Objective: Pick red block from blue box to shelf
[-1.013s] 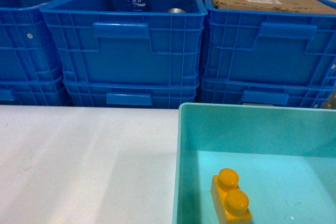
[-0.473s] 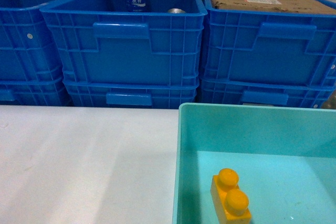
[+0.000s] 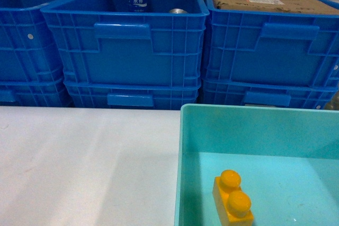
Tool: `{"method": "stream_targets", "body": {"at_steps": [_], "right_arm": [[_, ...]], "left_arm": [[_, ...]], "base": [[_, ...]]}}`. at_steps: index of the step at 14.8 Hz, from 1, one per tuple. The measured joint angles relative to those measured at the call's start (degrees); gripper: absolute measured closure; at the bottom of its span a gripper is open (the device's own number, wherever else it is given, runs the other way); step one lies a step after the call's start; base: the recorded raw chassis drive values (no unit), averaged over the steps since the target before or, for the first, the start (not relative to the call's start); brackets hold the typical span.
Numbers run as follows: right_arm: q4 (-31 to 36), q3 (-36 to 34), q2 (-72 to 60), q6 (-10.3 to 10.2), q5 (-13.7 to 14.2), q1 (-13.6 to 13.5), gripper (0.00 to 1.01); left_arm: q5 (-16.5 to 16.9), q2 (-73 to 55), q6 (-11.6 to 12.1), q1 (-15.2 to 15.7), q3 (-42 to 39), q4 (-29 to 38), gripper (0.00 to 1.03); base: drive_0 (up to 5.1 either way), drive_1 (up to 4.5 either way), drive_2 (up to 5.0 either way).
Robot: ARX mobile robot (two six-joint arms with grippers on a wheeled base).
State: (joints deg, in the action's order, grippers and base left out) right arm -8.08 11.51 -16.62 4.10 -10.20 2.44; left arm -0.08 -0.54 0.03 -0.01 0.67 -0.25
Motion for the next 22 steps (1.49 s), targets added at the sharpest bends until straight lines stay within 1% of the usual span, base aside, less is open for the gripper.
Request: {"method": "stream_targets", "body": {"at_steps": [1,2,3,4,6,7,8,9,10,11,15,16,18,22], "right_arm": [[-1.29,0.00,-1.20,-1.79,0.17,1.05,0.72],[-1.27,0.00,-1.60,-3.52,0.57,1.46,0.72],[-0.44,0.07,-1.55,-4.37,1.05,1.33,0.72],[-0.15,0.11,-1.57,-4.66,1.11,1.33,0.72],[-0.24,0.09,-1.18,-4.70,2.21,1.18,0.72],[0.22,-0.02,-0.50,-4.48,3.50,0.55,0.72],[1.62,-0.50,0.13,-3.30,5.75,-0.37,0.72],[2.58,-0.98,0.61,-1.57,7.91,-1.01,0.72],[3.06,-1.22,0.55,-0.44,8.87,-1.31,0.72],[2.93,-1.29,0.55,0.02,8.96,-1.36,0.72],[2.62,-1.33,0.33,-0.04,8.92,-1.68,0.72],[2.43,-1.33,-0.22,-0.61,8.37,-1.44,0.72],[2.16,-1.33,-0.48,-1.44,8.33,-1.25,0.72],[2.16,-1.33,-0.48,-1.57,8.33,-1.25,0.72]], "left_arm": [[0.02,0.00,0.00,0.00,0.00,0.02,0.05],[0.07,0.00,0.00,0.00,0.00,0.00,0.05],[0.04,0.00,0.02,0.00,0.00,0.00,0.05],[0.04,0.00,0.00,0.00,0.00,0.02,0.05],[0.04,0.00,0.00,0.00,0.00,0.00,0.05],[0.04,0.00,0.02,0.00,0.00,0.02,0.05],[0.04,0.00,0.02,0.00,0.00,0.02,0.05],[0.02,0.00,0.00,0.00,0.00,0.00,0.05],[0.07,0.00,0.00,0.00,0.00,0.02,0.05],[0.04,0.00,0.00,0.00,0.00,0.02,0.05],[0.02,0.00,0.00,0.00,0.00,0.02,0.05],[0.04,0.00,0.00,0.00,0.00,0.00,0.05],[0.04,0.00,0.00,0.00,0.00,0.02,0.05],[0.04,0.00,0.00,0.00,0.00,0.02,0.05]], "base": [[0.0,0.00,0.0],[0.0,0.00,0.0],[0.0,0.00,0.0],[0.0,0.00,0.0],[0.0,0.00,0.0],[0.0,0.00,0.0],[0.0,0.00,0.0],[0.0,0.00,0.0],[0.0,0.00,0.0],[0.0,0.00,0.0],[0.0,0.00,0.0],[0.0,0.00,0.0],[0.0,0.00,0.0],[0.0,0.00,0.0]]}}
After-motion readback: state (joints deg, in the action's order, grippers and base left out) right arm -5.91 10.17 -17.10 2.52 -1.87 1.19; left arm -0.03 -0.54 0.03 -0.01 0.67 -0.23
